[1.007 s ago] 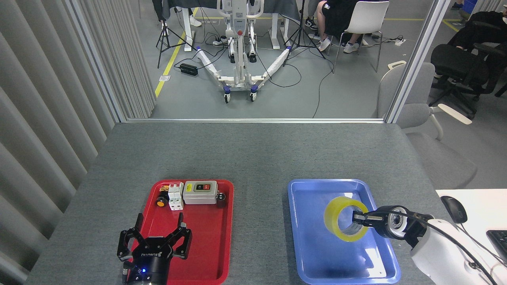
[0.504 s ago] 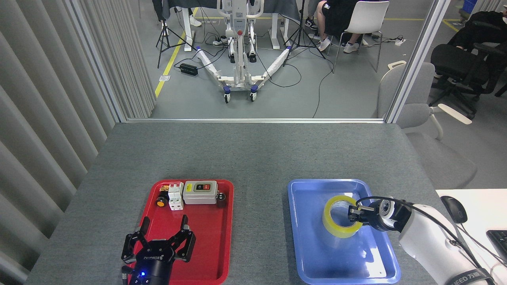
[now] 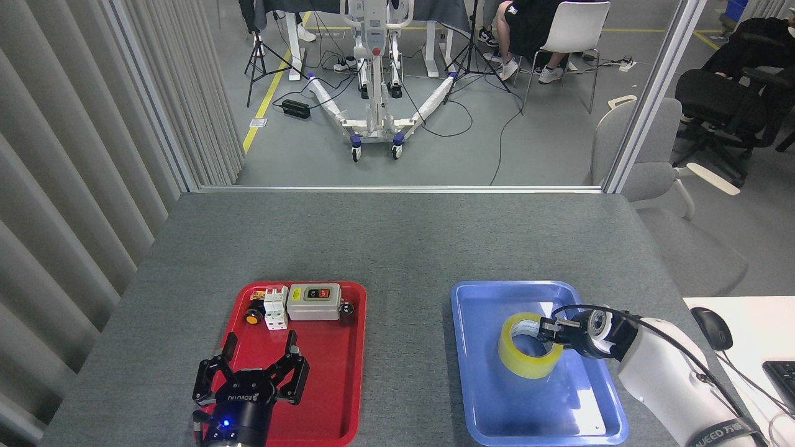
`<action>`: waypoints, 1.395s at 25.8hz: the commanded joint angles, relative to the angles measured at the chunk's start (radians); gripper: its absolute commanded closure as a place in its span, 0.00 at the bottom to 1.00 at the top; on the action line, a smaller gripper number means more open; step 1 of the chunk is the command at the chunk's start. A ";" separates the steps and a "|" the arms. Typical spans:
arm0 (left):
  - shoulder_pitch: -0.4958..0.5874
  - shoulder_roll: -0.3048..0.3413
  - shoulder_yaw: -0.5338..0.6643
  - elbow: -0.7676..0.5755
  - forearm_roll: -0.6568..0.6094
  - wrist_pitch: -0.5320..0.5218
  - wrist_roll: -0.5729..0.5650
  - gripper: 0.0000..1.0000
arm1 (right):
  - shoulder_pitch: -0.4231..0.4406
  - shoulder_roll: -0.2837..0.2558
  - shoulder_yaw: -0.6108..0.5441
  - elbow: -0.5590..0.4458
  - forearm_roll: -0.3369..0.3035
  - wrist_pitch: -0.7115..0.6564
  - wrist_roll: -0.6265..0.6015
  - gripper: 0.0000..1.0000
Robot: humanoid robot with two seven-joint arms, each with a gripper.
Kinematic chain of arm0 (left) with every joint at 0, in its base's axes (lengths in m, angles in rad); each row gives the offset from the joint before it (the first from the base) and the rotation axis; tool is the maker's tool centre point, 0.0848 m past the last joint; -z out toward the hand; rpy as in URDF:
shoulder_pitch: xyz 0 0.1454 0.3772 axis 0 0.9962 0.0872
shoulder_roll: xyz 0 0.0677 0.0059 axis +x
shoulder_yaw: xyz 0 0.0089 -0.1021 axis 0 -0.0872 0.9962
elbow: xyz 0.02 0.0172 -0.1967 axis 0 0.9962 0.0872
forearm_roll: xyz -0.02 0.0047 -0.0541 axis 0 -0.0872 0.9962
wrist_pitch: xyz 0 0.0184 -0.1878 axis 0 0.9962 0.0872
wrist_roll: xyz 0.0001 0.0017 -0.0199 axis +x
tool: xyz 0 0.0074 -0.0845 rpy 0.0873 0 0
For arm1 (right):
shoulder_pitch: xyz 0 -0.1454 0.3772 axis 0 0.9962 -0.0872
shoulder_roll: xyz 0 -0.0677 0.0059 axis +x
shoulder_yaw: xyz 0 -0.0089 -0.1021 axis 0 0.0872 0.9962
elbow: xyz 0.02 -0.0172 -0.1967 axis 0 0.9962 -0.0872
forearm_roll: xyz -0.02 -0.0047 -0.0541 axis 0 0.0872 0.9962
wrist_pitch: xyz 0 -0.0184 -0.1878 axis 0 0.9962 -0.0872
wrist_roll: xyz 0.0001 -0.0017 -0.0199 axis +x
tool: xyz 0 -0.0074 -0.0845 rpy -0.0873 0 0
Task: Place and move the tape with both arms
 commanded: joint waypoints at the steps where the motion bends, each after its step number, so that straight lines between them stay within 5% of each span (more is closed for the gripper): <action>1: 0.001 0.001 0.001 0.005 0.001 0.001 -0.002 0.00 | 0.000 0.016 -0.004 0.000 0.007 -0.002 0.000 0.54; 8: 0.022 0.017 0.006 0.028 0.014 0.001 0.000 0.00 | 0.015 0.033 -0.062 -0.044 0.124 -0.096 -0.064 0.40; 15: 0.012 0.021 0.012 0.046 0.020 0.001 0.000 0.00 | 0.258 0.065 -0.378 -0.235 0.547 -0.303 -0.301 0.12; 17: 0.010 0.021 0.012 0.045 0.031 0.001 0.000 0.00 | 0.353 0.077 -0.508 -0.314 0.599 -0.343 -0.386 0.10; 18: 0.009 0.021 0.012 0.045 0.032 0.001 0.000 0.00 | 0.391 0.102 -0.568 -0.357 0.613 -0.366 -0.423 0.02; 20: 0.007 0.025 0.021 0.045 0.034 0.001 0.000 0.00 | 0.445 0.163 -0.663 -0.433 0.649 -0.415 -0.488 0.01; 25: 0.002 0.030 0.027 0.052 0.035 0.009 -0.002 0.00 | 0.592 0.244 -0.716 -0.643 0.843 -0.427 -0.774 0.01; 28: -0.004 0.028 0.027 0.048 0.035 0.014 -0.002 0.00 | 0.692 0.247 -0.712 -0.724 0.879 -0.426 -0.859 0.01; 36: 0.007 0.030 0.029 0.049 0.034 0.017 0.000 0.00 | 0.818 0.249 -0.670 -0.747 0.886 -0.395 -0.916 0.01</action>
